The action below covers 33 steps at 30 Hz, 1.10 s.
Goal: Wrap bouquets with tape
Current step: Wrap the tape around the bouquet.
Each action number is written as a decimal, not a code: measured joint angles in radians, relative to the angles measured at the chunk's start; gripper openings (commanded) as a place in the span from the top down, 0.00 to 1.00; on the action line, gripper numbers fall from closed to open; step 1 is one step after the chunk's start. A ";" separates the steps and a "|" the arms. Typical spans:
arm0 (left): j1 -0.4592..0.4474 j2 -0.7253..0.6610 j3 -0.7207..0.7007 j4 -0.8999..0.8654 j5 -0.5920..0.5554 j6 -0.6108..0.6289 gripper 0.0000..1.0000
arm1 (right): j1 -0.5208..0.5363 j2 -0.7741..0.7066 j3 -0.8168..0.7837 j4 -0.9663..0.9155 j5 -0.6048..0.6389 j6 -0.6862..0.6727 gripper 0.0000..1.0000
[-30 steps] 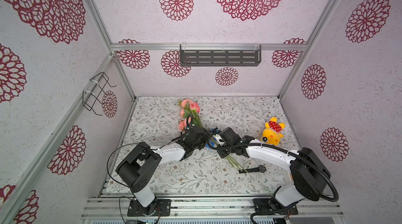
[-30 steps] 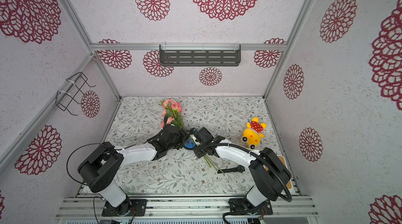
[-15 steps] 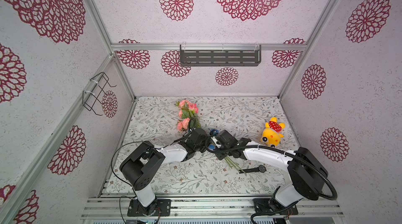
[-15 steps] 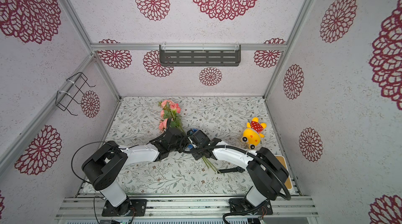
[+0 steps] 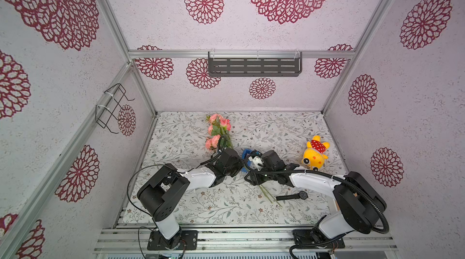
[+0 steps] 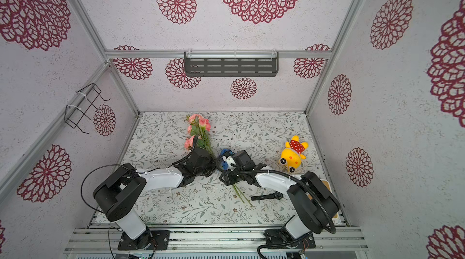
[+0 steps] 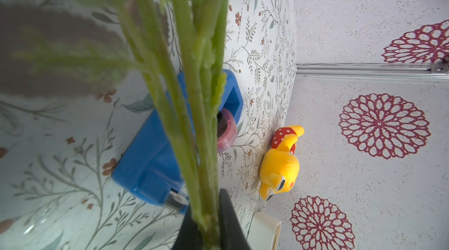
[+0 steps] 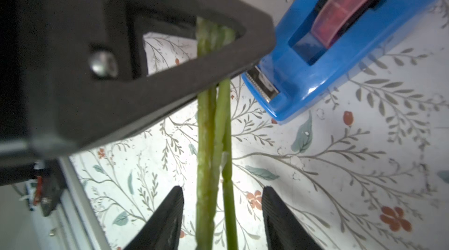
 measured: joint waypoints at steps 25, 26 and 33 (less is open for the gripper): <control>0.008 -0.148 -0.059 -0.034 -0.085 0.058 0.42 | 0.116 0.048 0.114 -0.123 0.259 -0.090 1.00; 0.011 -0.159 -0.055 -0.052 -0.092 0.058 0.42 | 0.125 0.044 0.114 -0.138 0.291 -0.102 1.00; 0.031 -0.115 -0.005 -0.093 -0.066 0.042 0.42 | 0.181 0.042 0.117 -0.212 0.429 -0.154 1.00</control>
